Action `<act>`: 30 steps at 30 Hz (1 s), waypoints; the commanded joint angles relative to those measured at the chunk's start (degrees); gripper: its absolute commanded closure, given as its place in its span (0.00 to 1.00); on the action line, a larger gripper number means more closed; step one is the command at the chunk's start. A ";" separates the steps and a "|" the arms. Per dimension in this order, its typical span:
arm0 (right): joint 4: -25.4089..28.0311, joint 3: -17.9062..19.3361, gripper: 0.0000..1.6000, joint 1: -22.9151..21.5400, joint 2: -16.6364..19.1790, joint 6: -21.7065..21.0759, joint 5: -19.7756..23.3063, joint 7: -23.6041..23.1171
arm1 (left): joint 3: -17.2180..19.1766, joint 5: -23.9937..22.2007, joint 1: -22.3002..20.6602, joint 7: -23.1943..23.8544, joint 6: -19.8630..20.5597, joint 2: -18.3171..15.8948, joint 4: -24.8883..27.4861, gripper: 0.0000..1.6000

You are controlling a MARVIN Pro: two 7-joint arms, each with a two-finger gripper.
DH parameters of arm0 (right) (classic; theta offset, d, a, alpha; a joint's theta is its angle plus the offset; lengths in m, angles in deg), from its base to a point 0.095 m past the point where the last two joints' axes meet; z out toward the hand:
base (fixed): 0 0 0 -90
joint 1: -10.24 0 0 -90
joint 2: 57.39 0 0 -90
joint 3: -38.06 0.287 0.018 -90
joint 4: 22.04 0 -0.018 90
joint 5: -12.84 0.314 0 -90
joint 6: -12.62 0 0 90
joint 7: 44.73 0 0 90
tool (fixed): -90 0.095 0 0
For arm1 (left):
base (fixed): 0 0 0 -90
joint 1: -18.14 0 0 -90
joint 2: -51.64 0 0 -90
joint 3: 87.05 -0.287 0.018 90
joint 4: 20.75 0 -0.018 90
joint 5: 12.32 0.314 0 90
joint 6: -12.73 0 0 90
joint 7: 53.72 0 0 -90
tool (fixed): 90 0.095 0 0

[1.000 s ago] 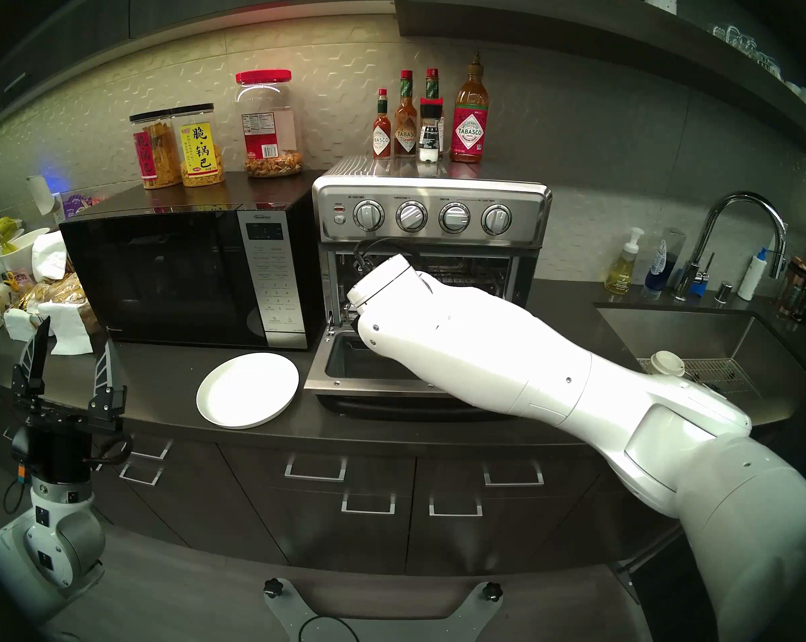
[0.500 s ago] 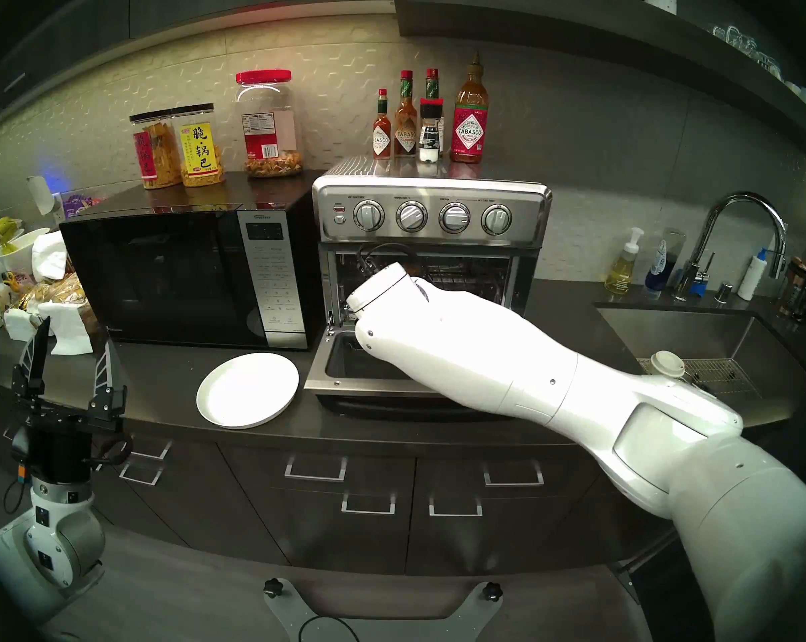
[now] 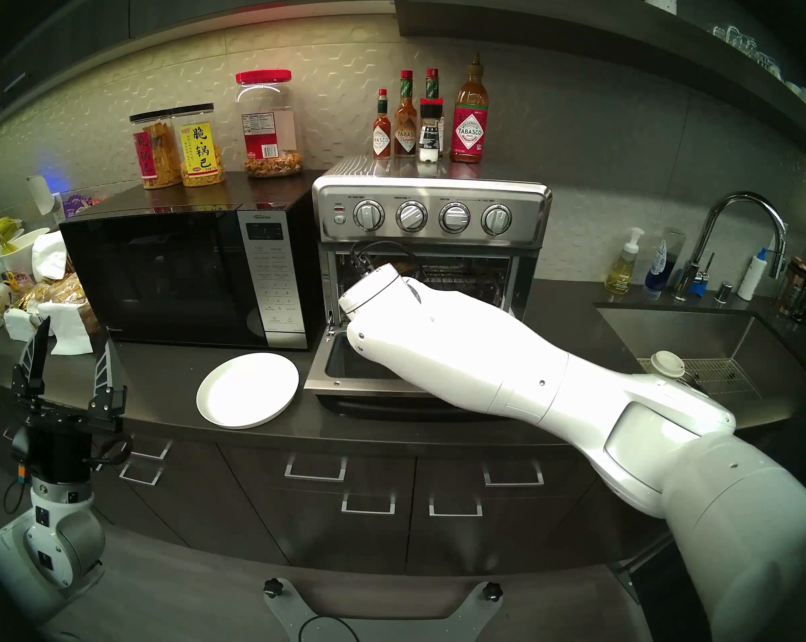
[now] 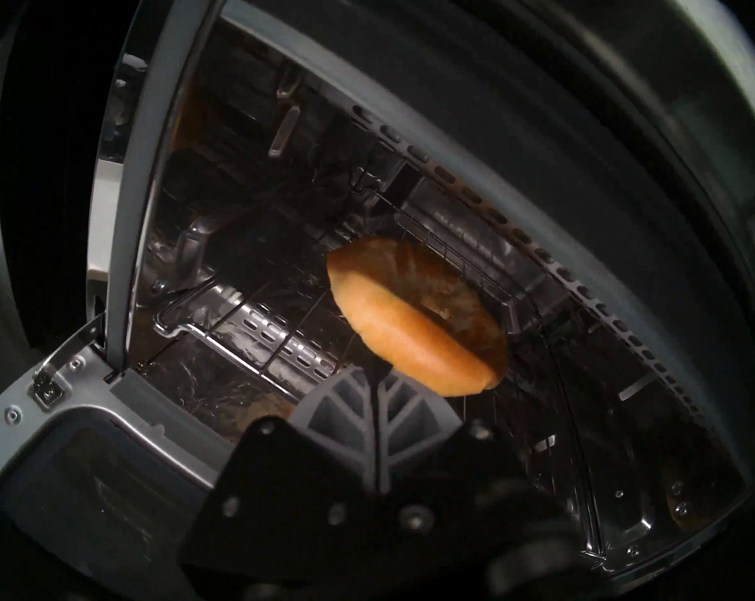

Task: Open the oven and place the bagel inside on the rack

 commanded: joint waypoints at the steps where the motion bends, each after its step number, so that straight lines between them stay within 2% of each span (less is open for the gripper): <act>1: -1.08 0.89 1.00 -2.08 -1.01 -0.34 -0.62 0.86 | 0.51 -0.03 0.10 -0.07 -0.02 0.01 0.70 0.00; 12: -5.71 0.58 1.00 -2.11 -2.27 1.19 -1.48 0.40 | 0.52 -0.04 0.12 -0.07 -0.01 0.01 0.72 0.00; 21: -5.94 0.95 1.00 -2.14 -1.92 1.94 -1.84 0.23 | 0.51 -0.04 0.10 -0.06 -0.02 0.01 0.71 0.00; 29: -7.14 0.98 1.00 -2.07 -2.70 2.93 -2.54 0.90 | 0.52 -0.04 0.11 -0.06 -0.01 0.01 0.71 0.00; 30: -8.70 0.51 1.00 -1.97 -3.62 2.92 -3.08 1.60 | 0.53 -0.05 0.13 -0.06 -0.01 0.00 0.72 0.00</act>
